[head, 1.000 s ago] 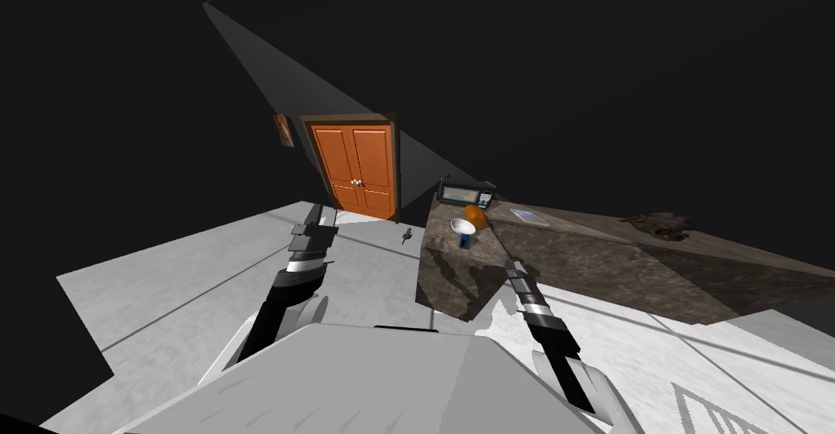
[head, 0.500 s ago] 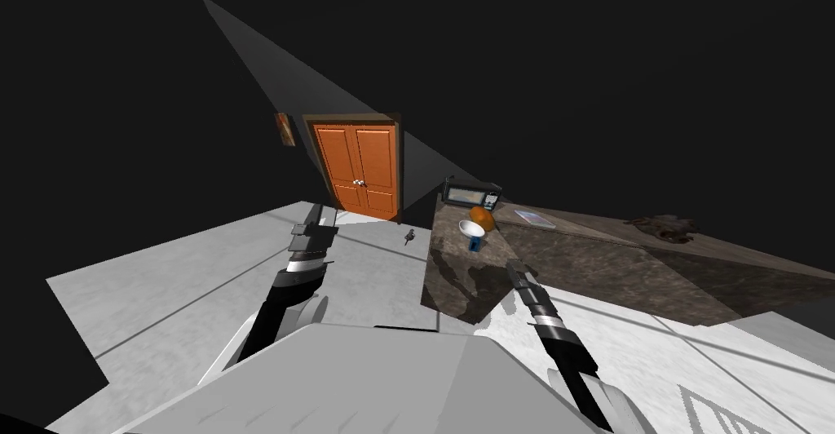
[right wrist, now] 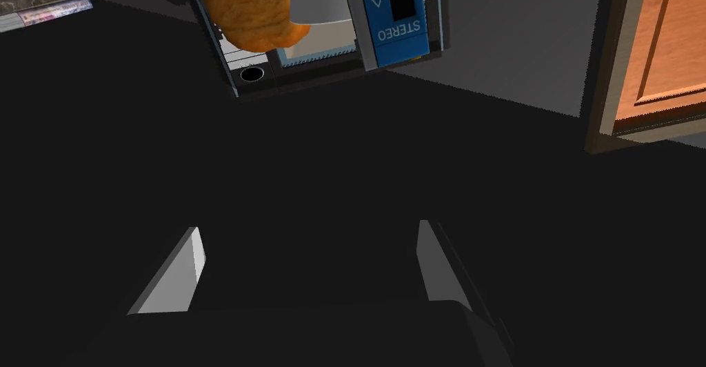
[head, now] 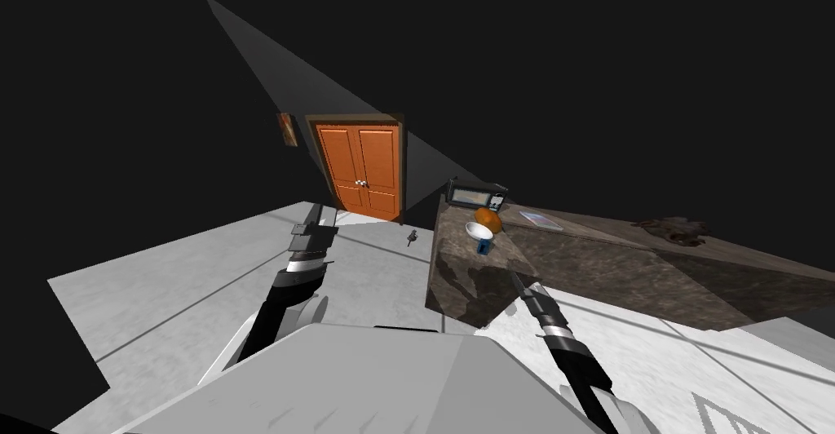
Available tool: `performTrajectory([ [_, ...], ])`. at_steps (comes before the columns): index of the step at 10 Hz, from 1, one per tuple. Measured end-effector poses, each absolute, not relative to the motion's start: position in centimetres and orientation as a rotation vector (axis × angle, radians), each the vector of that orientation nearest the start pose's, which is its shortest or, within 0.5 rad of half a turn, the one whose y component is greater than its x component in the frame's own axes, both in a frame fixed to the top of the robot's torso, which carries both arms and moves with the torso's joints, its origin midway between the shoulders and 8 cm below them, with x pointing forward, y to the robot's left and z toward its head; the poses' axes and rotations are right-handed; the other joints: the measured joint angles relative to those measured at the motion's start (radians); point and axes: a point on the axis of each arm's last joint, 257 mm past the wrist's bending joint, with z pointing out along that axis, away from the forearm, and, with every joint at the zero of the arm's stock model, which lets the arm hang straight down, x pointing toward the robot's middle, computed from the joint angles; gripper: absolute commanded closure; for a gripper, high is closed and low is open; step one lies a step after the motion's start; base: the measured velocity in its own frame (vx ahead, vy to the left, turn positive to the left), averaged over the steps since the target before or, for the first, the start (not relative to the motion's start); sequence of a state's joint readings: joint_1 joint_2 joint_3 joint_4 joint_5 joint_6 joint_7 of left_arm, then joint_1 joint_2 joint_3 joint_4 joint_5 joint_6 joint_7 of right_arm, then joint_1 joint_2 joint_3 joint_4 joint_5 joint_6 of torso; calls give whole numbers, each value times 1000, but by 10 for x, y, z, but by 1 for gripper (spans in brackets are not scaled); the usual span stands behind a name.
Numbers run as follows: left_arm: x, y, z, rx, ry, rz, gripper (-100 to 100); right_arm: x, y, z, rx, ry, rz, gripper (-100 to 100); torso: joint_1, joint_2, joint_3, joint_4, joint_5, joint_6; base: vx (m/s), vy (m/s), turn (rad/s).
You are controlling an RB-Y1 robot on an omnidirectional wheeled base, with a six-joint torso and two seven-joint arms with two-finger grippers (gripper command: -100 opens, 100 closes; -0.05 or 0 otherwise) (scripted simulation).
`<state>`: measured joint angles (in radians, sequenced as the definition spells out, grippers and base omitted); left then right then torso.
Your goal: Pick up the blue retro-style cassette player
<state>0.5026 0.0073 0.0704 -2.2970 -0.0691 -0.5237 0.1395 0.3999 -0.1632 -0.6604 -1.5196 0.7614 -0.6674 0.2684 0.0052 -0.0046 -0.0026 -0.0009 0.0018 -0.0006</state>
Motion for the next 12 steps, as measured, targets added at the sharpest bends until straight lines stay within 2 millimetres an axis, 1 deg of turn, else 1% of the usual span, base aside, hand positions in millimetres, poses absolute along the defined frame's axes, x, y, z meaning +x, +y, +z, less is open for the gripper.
performTrajectory([
  [1,334,291,36,-620,598,-1327,0,319,-528,-254,301,1491,-55,-100,0,-1,0,0,0,0,78,118,46],
  [2,334,291,36,-620,598,-1327,0,311,-536,-261,284,1518,-101,-100,2,-2,-1,0,0,0,61,89,6],
  [4,334,291,36,-620,598,-1327,0,305,-544,-271,260,1548,-152,-100,-1,-1,-1,0,0,0,74,70,44],
  [7,334,291,36,-620,598,-1327,0,294,-562,-287,203,1607,-260,-100,0,-4,-2,-1,0,0,108,84,64],
  [8,334,291,36,-620,599,-1327,0,292,-567,-292,182,1624,-293,-100,-2,-6,-3,-1,0,0,147,41,69],
  [10,334,291,36,-620,599,-1327,0,286,-576,-296,141,1649,-352,-100,-4,-6,-4,-1,-1,0,135,16,67],
  [12,334,291,36,-620,599,-1327,0,284,-583,-299,103,1665,-397,-100,-6,-7,-4,-1,-1,0,138,-11,82],
])
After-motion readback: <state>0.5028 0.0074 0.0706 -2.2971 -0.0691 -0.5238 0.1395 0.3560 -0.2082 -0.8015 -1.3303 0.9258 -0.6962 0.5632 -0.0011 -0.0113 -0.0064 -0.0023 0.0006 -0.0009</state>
